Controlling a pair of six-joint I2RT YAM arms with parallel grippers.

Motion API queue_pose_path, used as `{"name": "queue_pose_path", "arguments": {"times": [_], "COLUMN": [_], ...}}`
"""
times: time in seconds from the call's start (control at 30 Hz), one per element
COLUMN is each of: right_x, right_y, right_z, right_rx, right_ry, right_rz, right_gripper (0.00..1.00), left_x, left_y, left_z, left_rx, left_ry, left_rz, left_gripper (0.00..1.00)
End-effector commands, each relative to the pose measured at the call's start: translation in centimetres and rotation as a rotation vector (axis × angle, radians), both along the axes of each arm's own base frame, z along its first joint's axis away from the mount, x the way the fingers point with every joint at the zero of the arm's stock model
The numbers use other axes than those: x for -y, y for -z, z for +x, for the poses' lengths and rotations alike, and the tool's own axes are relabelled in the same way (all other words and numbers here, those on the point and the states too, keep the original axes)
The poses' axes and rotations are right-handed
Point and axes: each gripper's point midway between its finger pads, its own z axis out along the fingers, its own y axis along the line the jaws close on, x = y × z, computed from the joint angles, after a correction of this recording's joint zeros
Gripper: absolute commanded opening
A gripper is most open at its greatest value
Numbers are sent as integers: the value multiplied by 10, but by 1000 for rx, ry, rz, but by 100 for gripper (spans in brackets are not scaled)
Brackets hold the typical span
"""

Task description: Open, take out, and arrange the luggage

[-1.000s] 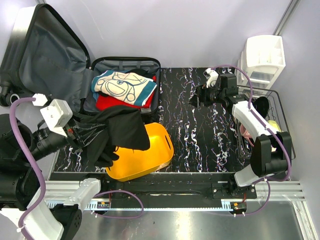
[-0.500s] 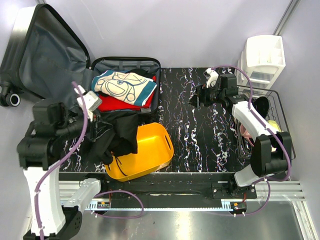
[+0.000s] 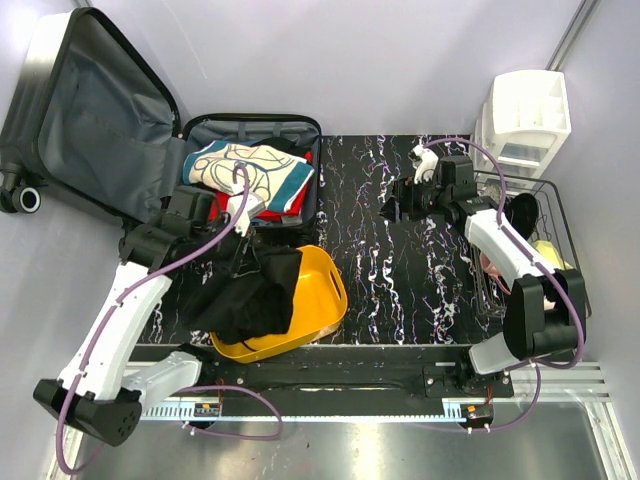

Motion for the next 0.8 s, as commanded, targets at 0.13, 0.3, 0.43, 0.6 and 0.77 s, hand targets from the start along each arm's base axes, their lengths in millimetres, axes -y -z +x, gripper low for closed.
{"name": "queue_pose_path", "arguments": {"times": [0.13, 0.3, 0.43, 0.6, 0.77], "right_x": [3, 4, 5, 6, 0], "right_y": [-22, -20, -20, -21, -20], "right_z": [-1, -6, -9, -12, -20], "right_rx": [84, 78, 78, 72, 58], "right_ry": [16, 20, 22, 23, -29], "right_rz": [3, 2, -4, -6, 14], "right_gripper": [82, 82, 83, 86, 86], "left_x": [-1, 36, 64, 96, 112], "left_y": [20, 43, 84, 128, 113], "left_z": [80, 92, 82, 62, 43], "left_rx": [211, 230, 195, 105, 92], "left_ry": [-317, -353, -248, -103, 145], "left_rz": [243, 346, 443, 488, 407], "left_gripper": [0, 0, 0, 23, 68]}}
